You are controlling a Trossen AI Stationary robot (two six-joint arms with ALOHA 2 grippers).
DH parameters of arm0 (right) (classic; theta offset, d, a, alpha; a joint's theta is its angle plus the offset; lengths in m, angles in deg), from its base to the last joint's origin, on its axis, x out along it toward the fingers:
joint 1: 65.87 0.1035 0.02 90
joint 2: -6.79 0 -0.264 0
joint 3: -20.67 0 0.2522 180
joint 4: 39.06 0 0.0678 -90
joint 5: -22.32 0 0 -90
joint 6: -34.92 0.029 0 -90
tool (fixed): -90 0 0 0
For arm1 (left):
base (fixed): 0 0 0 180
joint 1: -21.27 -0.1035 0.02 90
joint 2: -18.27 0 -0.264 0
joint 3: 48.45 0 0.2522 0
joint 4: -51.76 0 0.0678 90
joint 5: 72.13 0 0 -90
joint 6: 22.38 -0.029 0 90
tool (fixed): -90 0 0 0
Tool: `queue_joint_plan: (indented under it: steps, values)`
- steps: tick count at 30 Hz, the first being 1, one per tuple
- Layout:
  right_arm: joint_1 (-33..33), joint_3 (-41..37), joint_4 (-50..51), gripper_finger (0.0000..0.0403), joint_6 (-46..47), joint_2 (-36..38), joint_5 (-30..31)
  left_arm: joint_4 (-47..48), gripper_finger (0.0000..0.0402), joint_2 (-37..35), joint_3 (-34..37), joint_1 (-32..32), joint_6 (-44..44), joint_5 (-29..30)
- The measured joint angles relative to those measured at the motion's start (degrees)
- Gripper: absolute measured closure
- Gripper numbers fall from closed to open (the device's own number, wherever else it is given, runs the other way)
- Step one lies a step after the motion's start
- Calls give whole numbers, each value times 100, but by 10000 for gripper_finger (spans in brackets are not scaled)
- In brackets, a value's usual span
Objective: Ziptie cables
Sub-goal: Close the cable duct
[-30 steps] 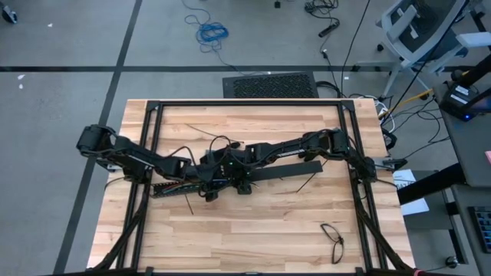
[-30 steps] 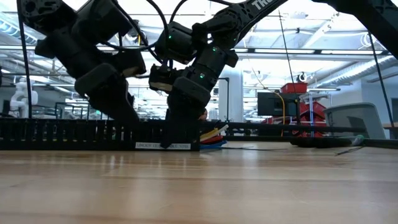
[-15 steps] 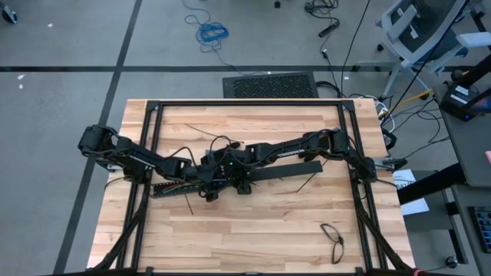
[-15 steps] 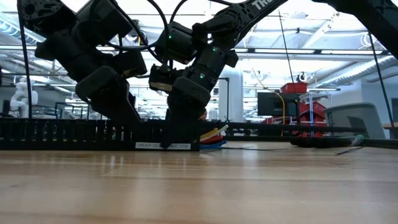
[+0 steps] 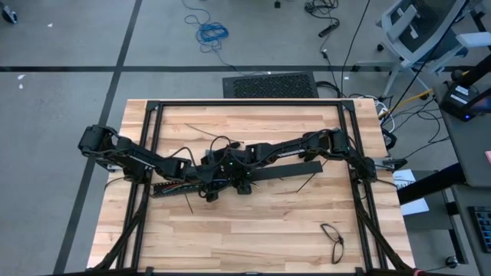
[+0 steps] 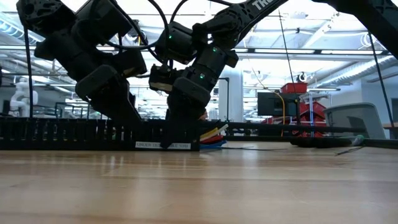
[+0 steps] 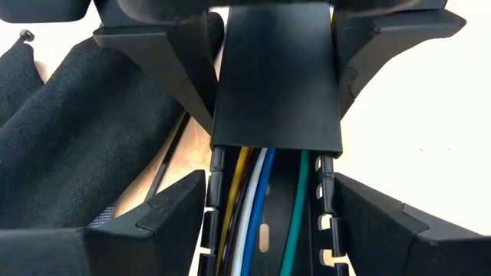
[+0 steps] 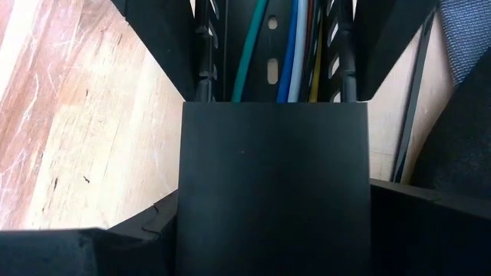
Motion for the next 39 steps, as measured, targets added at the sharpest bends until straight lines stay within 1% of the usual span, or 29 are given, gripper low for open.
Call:
queue_joint_plan:
  steps: [9, 25, 33, 39]
  values:
    - [-2, 0, -10, 147, 0, 0, -4, -251, 139, 2, 0, -4, -126, 51]
    - [0, 0, -22, 147, -2, 0, -1, -289, 140, 2, 73, 24, -131, 32]
    - [0, 0, -23, 147, -2, 0, -1, -304, 158, 0, 87, 26, -136, 9]
    - [-2, -7, -153, 147, -22, -4, -4, -266, 160, -9, 94, 26, -138, 15]
